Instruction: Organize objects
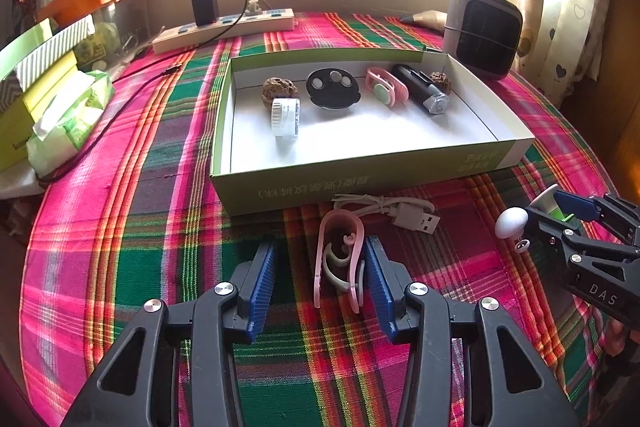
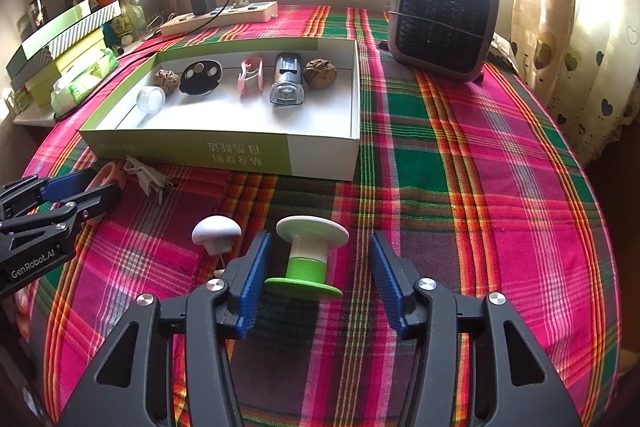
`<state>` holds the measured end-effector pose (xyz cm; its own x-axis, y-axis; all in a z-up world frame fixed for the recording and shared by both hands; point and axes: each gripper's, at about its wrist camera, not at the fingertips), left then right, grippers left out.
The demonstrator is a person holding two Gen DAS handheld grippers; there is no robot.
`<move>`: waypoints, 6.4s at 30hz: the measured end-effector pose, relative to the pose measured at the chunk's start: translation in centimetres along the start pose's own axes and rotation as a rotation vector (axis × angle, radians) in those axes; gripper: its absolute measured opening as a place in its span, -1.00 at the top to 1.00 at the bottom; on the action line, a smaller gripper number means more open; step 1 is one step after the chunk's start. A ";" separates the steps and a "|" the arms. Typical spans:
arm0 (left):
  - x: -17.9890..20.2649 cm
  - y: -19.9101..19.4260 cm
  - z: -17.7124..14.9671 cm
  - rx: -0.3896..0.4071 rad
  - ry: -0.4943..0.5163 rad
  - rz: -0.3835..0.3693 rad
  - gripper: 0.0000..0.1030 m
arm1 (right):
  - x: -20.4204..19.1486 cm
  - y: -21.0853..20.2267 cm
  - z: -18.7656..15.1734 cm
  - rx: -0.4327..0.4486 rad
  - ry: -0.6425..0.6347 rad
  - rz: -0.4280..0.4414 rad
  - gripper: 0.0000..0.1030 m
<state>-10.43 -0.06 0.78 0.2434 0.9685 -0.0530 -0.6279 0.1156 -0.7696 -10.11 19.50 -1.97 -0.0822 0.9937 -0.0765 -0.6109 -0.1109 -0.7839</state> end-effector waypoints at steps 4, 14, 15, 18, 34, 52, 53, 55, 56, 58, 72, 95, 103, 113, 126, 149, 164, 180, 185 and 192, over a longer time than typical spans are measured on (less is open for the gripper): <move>-0.2 0.0 -0.1 0.001 -0.008 0.008 0.35 | 0.0 -0.1 -0.1 0.004 -0.002 0.003 0.23; -0.5 -0.1 -0.1 0.002 -0.013 0.020 0.56 | 0.0 -0.2 -0.1 0.007 0.003 0.003 0.32; -0.5 -0.1 -0.1 0.002 -0.013 0.021 0.57 | 0.0 -0.2 -0.1 0.007 0.003 0.003 0.32; -0.5 -0.1 -0.1 0.002 -0.013 0.019 0.58 | 0.0 -0.2 -0.1 0.006 0.003 0.003 0.32; -0.5 -0.1 -0.2 0.003 -0.012 0.019 0.58 | 0.0 -0.2 -0.2 0.007 0.004 0.004 0.32; -0.5 -0.5 -0.1 0.006 -0.027 -0.008 0.59 | 0.3 -0.5 -0.3 0.013 0.026 0.008 0.32; -0.5 -0.6 0.0 0.007 -0.027 -0.009 0.59 | 0.3 -0.5 -0.3 0.015 0.027 0.009 0.32; -0.6 -0.8 0.0 0.011 -0.030 -0.008 0.59 | 0.3 -0.6 -0.2 0.019 0.028 0.012 0.32; -0.7 -0.8 0.0 0.012 -0.031 -0.008 0.59 | 0.3 -0.7 -0.2 0.021 0.029 0.012 0.32; -0.8 -1.1 0.0 0.016 -0.034 -0.007 0.59 | 0.2 -0.8 -0.2 0.025 0.029 0.015 0.32; -1.0 -2.7 0.8 0.053 -0.038 -0.009 0.59 | -0.3 -2.3 0.8 0.065 0.023 0.039 0.32; -2.1 -2.0 3.8 0.072 -0.044 -0.033 0.59 | -4.4 -0.7 6.8 0.064 -0.046 0.181 0.32; -2.9 -0.3 4.8 0.050 -0.052 -0.040 0.59 | -6.0 1.9 8.6 0.023 -0.080 0.207 0.32; -3.2 1.6 5.4 0.020 -0.042 -0.043 0.59 | -7.4 4.9 9.6 -0.027 -0.116 0.201 0.32; -3.3 2.9 5.7 0.006 -0.031 -0.032 0.59 | -8.7 6.9 10.2 -0.062 -0.159 0.200 0.32; -3.3 3.5 5.9 0.017 -0.023 -0.018 0.59 | -9.5 8.5 10.4 -0.059 -0.201 0.160 0.32; -3.2 3.6 5.9 0.016 -0.022 -0.015 0.58 | -9.8 8.5 10.2 -0.065 -0.215 0.148 0.31; -3.1 3.6 5.9 0.016 -0.023 -0.014 0.57 | -9.8 8.4 10.3 -0.070 -0.209 0.144 0.31; -3.4 3.6 5.9 0.016 -0.024 -0.013 0.55 | -9.7 8.4 10.3 -0.073 -0.201 0.149 0.26; -3.7 3.4 5.7 0.017 -0.032 -0.020 0.52 | -9.6 8.2 10.2 -0.071 -0.190 0.148 0.14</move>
<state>-17.67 -1.99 2.04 0.2320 0.9726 -0.0173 -0.6360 0.1382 -0.7592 -22.40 8.85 -1.39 -0.3176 0.9447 -0.0818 -0.5251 -0.2470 -0.8144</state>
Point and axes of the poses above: each gripper's, at about its wrist camera, not at the fingertips, and y roughly the way its jaws point, x to its right, z to its top, and after that the axes turned 8 degrees about y, right-handed
